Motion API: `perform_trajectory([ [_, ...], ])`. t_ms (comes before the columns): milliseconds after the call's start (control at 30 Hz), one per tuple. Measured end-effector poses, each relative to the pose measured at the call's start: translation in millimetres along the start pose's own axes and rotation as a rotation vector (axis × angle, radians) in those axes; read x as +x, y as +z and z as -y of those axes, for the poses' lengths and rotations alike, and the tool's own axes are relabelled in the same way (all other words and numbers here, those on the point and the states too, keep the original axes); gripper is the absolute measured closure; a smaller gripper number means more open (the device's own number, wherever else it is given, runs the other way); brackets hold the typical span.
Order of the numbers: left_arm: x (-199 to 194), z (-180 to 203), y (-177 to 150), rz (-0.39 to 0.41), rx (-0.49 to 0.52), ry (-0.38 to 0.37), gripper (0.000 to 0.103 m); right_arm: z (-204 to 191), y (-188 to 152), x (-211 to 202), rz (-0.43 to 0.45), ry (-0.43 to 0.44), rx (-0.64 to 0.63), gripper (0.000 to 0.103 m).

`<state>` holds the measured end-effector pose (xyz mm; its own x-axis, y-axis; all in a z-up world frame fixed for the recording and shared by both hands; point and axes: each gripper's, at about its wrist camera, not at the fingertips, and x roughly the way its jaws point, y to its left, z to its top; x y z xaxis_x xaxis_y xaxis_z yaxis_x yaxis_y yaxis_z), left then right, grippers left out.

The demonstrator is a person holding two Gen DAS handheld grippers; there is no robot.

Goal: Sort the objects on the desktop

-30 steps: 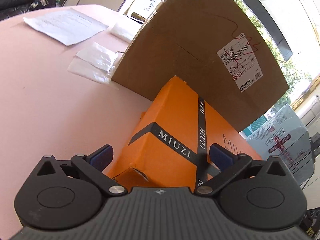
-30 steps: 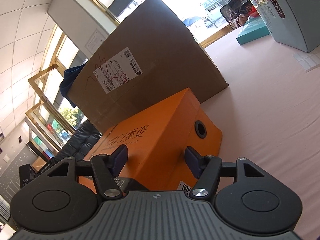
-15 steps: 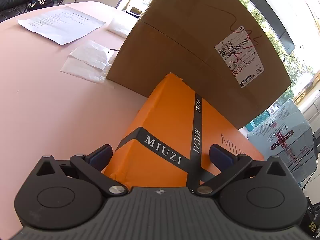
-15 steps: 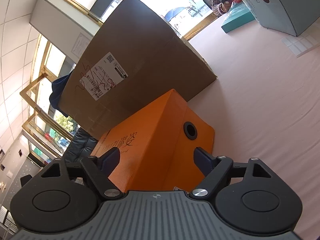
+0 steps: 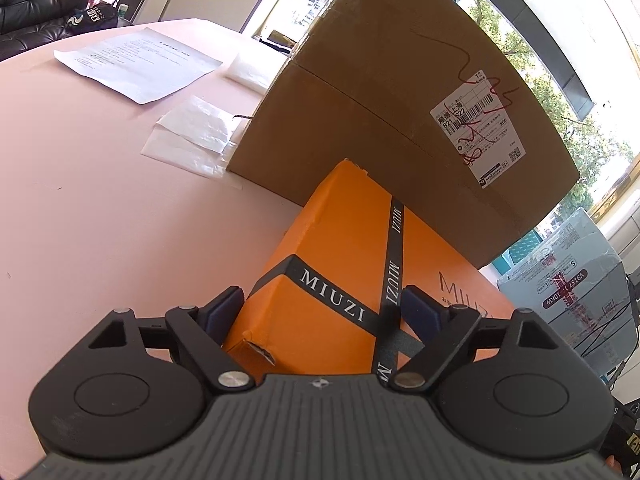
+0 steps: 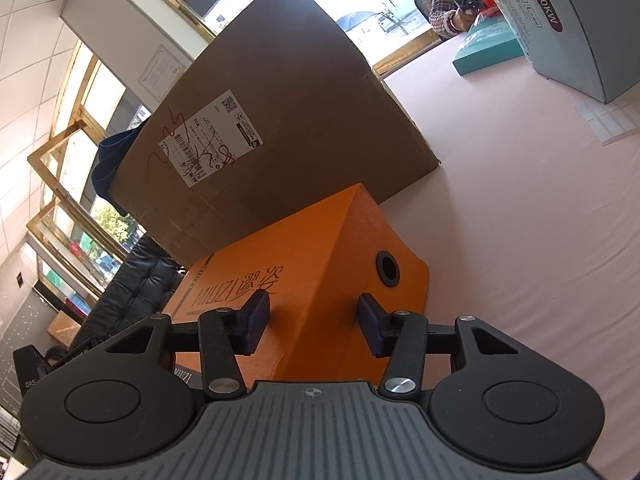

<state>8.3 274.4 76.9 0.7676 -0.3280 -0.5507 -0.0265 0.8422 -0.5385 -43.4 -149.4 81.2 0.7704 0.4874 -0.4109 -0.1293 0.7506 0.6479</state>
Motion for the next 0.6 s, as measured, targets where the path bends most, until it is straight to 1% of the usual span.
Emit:
perform_trajectory([
  [100, -10.4, -3.9, -2.1, 0.005, 0.004, 0.005, 0.025, -7.9, 0.3, 3.0, -0.002, -0.009, -0.032, 0.060],
  [133, -14.3, -5.4, -2.9, 0.007, 0.006, 0.007, 0.026, -11.7, 0.0, 3.2, 0.002, -0.014, -0.048, 0.067],
  [200, -23.3, -10.0, -3.9, 0.014, 0.012, 0.017, 0.028, -24.0, -1.0, 4.3, 0.014, -0.028, -0.094, 0.077],
  [300, -39.0, -22.8, -5.2, 0.025, 0.003, 0.022, 0.030, -33.0, -2.1, 14.8, -0.013, -0.019, -0.076, 0.078],
  [333, -44.6, -28.7, -5.7, 0.028, -0.004, 0.020, 0.034, -37.6, -3.2, 18.6, -0.017, -0.024, -0.092, 0.078],
  [400, -57.2, -39.4, -7.4, 0.032, -0.020, 0.012, 0.038, -47.7, -4.6, 24.9, -0.032, -0.041, -0.107, 0.078],
  [433, -63.6, -43.5, -8.8, 0.033, -0.023, 0.011, 0.039, -53.8, -5.2, 29.3, -0.047, -0.051, -0.115, 0.076],
  [467, -69.8, -46.8, -10.4, 0.033, -0.022, 0.011, 0.040, -61.6, -6.4, 35.7, -0.076, -0.062, -0.142, 0.068],
  [500, -75.1, -49.5, -12.1, 0.032, -0.021, 0.010, 0.041, -69.9, -7.9, 42.8, -0.108, -0.074, -0.174, 0.052],
  [533, -79.0, -51.4, -13.9, 0.032, -0.023, 0.009, 0.041, -77.1, -9.9, 48.2, -0.124, -0.087, -0.208, 0.048],
  [600, -83.4, -52.2, -16.7, 0.043, -0.028, 0.021, 0.041, -87.5, -13.3, 54.7, -0.119, -0.122, -0.221, 0.048],
])
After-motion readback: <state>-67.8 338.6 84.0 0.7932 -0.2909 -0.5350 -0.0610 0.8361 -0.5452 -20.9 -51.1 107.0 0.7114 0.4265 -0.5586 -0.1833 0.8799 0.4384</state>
